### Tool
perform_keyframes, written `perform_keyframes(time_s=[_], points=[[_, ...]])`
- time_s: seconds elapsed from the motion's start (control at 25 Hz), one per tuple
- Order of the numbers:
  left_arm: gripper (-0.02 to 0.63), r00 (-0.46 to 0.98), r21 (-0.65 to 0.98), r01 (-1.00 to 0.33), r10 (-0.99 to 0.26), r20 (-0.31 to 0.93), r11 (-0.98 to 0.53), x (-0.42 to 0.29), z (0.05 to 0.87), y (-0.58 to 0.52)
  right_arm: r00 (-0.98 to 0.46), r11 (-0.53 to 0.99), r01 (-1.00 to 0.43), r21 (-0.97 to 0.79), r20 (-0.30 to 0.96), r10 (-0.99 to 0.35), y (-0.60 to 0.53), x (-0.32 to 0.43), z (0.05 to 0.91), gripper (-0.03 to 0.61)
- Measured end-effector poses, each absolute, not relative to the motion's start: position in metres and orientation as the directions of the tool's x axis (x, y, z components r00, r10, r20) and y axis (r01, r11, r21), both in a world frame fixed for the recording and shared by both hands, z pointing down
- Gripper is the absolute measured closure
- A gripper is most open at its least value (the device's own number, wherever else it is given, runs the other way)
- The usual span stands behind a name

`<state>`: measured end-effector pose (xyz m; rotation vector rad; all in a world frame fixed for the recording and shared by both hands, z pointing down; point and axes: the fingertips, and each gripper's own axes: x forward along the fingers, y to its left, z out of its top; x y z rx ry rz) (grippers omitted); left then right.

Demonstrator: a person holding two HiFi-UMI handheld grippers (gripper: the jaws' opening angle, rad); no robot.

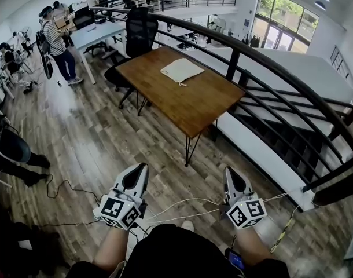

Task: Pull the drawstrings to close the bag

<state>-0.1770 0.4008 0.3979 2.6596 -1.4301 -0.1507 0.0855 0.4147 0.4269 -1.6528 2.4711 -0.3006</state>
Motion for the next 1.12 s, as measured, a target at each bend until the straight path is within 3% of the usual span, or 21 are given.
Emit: perform_keyframes(time_s=[0.08, 0.12, 0.16, 0.2, 0.28, 0.36, 0.56, 1.12], points=[[0.591, 0.555, 0.158, -0.818, -0.831, -0.035, -0.553, -0.169, 0.395, 0.402, -0.393, 0.39, -0.888, -0.243, -0.037, -0.919, 0.414, 0.086, 0.421, 0.582], [0.591, 0.559, 0.165, -0.814, -0.828, -0.037, -0.557, -0.164, 0.393, 0.403, -0.406, 0.406, -0.88, -0.247, -0.052, -0.912, 0.414, 0.087, 0.417, 0.534], [0.581, 0.562, 0.176, -0.81, -0.826, -0.039, -0.56, -0.16, 0.392, 0.404, -0.421, 0.423, -0.869, -0.257, -0.068, -0.905, 0.414, 0.087, 0.414, 0.437], [0.546, 0.564, 0.187, -0.807, -0.825, -0.041, -0.561, -0.156, 0.39, 0.403, -0.433, 0.439, -0.856, -0.272, -0.085, -0.897, 0.414, 0.089, 0.411, 0.347], [0.391, 0.559, 0.201, -0.807, -0.828, -0.046, -0.556, -0.149, 0.388, 0.399, -0.447, 0.46, -0.838, -0.295, -0.115, -0.887, 0.412, 0.094, 0.405, 0.277], [0.354, 0.545, 0.198, -0.816, -0.837, -0.049, -0.543, -0.142, 0.387, 0.395, -0.458, 0.473, -0.83, -0.296, -0.123, -0.88, 0.41, 0.098, 0.403, 0.23], [0.347, 0.522, 0.195, -0.831, -0.851, -0.049, -0.521, -0.133, 0.387, 0.394, -0.476, 0.49, -0.815, -0.308, -0.126, -0.871, 0.41, 0.108, 0.401, 0.237], [0.35, 0.527, 0.164, -0.837, -0.85, -0.013, -0.522, -0.118, 0.41, 0.335, -0.478, 0.474, -0.823, -0.314, -0.069, -0.876, 0.352, 0.117, 0.422, 0.333]])
